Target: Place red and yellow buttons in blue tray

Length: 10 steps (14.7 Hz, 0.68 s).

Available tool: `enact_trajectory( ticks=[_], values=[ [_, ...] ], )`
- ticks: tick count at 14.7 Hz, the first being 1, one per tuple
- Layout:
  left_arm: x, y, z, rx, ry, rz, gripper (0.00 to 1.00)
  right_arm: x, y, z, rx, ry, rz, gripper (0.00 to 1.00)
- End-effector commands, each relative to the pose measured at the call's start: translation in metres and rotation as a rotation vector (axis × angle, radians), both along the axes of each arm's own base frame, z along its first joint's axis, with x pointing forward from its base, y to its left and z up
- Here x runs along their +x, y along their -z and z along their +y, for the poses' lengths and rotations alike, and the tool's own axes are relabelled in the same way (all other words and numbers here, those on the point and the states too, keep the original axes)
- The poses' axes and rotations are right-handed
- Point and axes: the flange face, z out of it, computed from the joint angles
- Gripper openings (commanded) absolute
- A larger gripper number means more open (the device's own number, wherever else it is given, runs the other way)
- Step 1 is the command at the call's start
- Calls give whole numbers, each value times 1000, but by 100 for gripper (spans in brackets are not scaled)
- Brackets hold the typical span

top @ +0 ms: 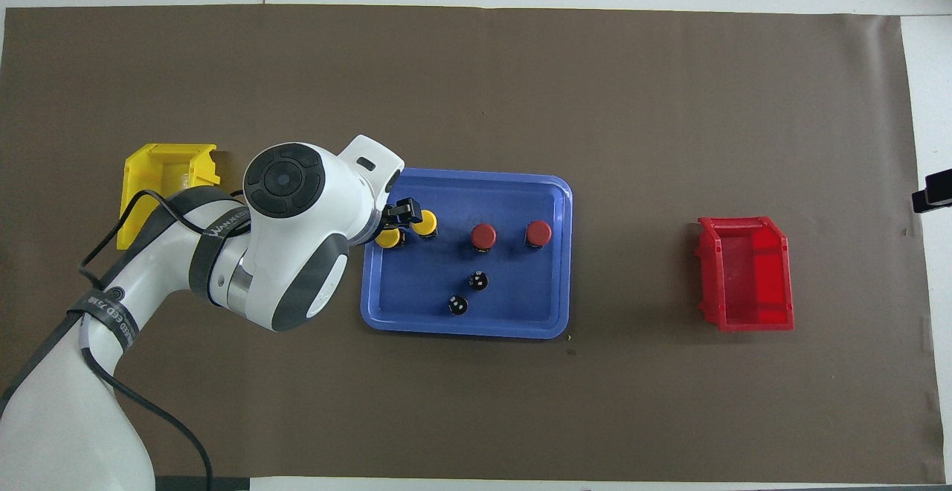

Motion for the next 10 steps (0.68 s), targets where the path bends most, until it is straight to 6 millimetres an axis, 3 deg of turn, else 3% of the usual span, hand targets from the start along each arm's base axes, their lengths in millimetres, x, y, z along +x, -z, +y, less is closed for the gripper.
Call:
enact_trajectory(
  ticks=[1,4,5,7,10],
  values=[
    [14,-25,30,26,-41,32,100,-3,1,-1,5,-17,6,100],
    [40,-76,84,54,103,126,100,-6,1,-3,9,-16,17,100],
    [52,-99,107,52,129,149,100,-6,1,-5,11,-13,17,100],
    [68,-124,155,40,177,146,100,-6,0,-6,9,-10,14,100],
    [72,-161,233,35,220,95,100,-6,0,-7,8,-3,11,100]
  ],
)
